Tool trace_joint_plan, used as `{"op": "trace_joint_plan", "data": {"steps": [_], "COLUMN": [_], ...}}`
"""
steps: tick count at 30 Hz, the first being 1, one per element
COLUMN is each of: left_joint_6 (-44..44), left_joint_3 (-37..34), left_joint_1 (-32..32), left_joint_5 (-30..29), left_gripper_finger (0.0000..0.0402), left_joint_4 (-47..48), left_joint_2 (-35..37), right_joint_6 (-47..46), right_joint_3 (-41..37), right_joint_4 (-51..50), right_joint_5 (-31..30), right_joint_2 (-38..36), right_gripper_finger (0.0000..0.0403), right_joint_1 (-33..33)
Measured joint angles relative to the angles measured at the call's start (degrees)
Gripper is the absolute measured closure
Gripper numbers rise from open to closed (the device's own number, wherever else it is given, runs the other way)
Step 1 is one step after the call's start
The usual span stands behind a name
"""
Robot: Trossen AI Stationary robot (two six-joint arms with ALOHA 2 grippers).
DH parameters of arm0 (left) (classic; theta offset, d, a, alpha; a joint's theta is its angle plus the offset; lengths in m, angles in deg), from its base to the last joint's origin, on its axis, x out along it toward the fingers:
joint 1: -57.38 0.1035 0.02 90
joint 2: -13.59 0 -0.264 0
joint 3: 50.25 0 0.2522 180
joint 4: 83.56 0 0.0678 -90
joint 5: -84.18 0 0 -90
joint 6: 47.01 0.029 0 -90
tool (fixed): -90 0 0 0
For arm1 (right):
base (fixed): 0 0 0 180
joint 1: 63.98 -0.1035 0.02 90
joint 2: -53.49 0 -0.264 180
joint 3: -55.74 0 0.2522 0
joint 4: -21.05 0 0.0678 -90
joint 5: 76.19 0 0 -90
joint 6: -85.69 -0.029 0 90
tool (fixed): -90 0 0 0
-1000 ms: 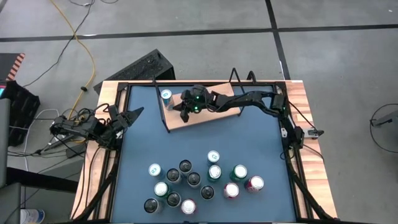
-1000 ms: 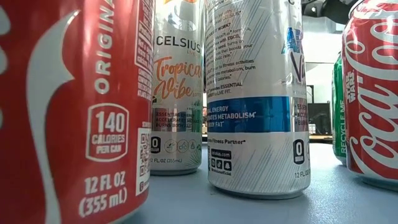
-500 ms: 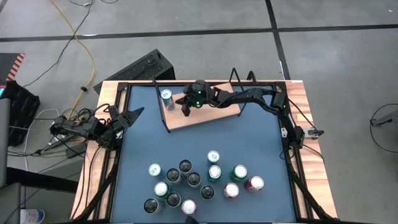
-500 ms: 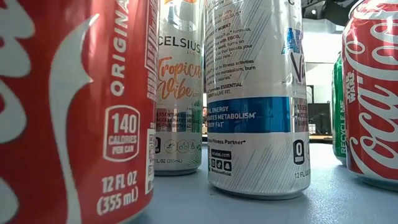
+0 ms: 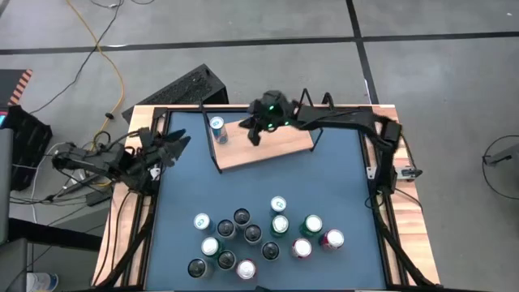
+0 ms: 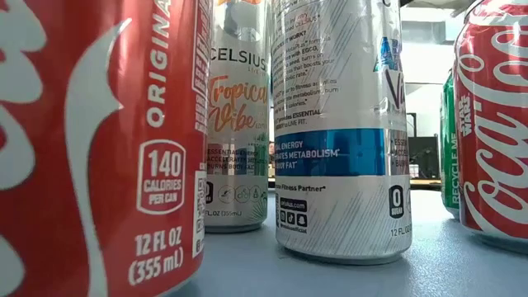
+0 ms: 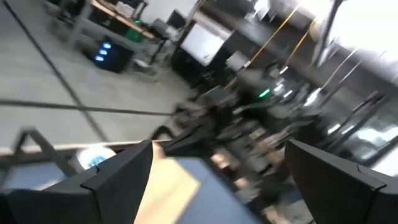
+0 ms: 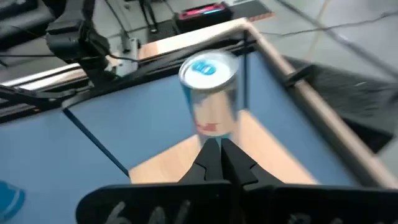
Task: Place canned beverage on shelf
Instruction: Put the right blue soda can on the shelf
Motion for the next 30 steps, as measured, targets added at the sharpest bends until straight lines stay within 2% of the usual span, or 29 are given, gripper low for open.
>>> {"op": "trace_joint_plan", "data": {"steps": [3, 6, 9, 11, 15, 18, 20, 22, 25, 30], "left_joint_6": [2.6, 2.8, 3.2, 6.3, 17.8, 28.5, 33.8, 36.3, 40.7, 50.1], "left_joint_3": [9.5, 20.8, 32.9, 40.1, 52.5, 60.1, 64.1, 66.6, 67.5, 67.3], "left_joint_1": [1.8, 5.2, 11.5, 16.7, 27.3, 34.5, 38.9, 43.0, 47.4, 49.2], "left_joint_5": [0.8, 3.4, 11.6, 19.7, 33.9, 39.2, 42.7, 49.1, 56.5, 55.3], "left_gripper_finger": [0.0049, 0.0049, 0.0049, 0.0049, 0.0049, 0.0049, 0.0049, 0.0049, 0.0049, 0.0049], "left_joint_4": [9.8, 25.4, 41.7, 50.2, 59.2, 65.2, 67.6, 69.4, 71.7, 74.4], "left_joint_2": [-8.3, -17.2, -26.9, -33.1, -44.0, -51.4, -55.6, -59.2, -62.8, -66.4], "right_joint_6": [4.6, 8.6, 11.0, 11.7, 12.1, 12.7, 13.0, 13.0, 13.1, 13.0], "right_joint_3": [0.0, 0.0, 0.0, 0.0, 0.0, 0.0, 0.0, 0.0, 0.0, 0.0], "right_joint_4": [-5.5, -10.2, -14.6, -16.8, -19.9, -21.8, -22.8, -23.9, -25.4, -27.9], "right_joint_5": [-2.4, -4.4, -6.0, -6.8, -7.0, -7.0, -7.0, -7.0, -7.0, -7.0], "right_joint_2": [-5.7, -11.2, -15.6, -17.6, -20.6, -22.3, -23.2, -24.4, -25.7, -26.5], "right_gripper_finger": [0.0403, 0.0403, 0.0403, 0.0403, 0.0403, 0.0403, 0.0403, 0.0403, 0.0403, 0.0403], "right_joint_1": [0.2, 0.6, 1.2, 1.5, 2.5, 2.5, 2.5, 2.5, 2.5, 2.4]}}
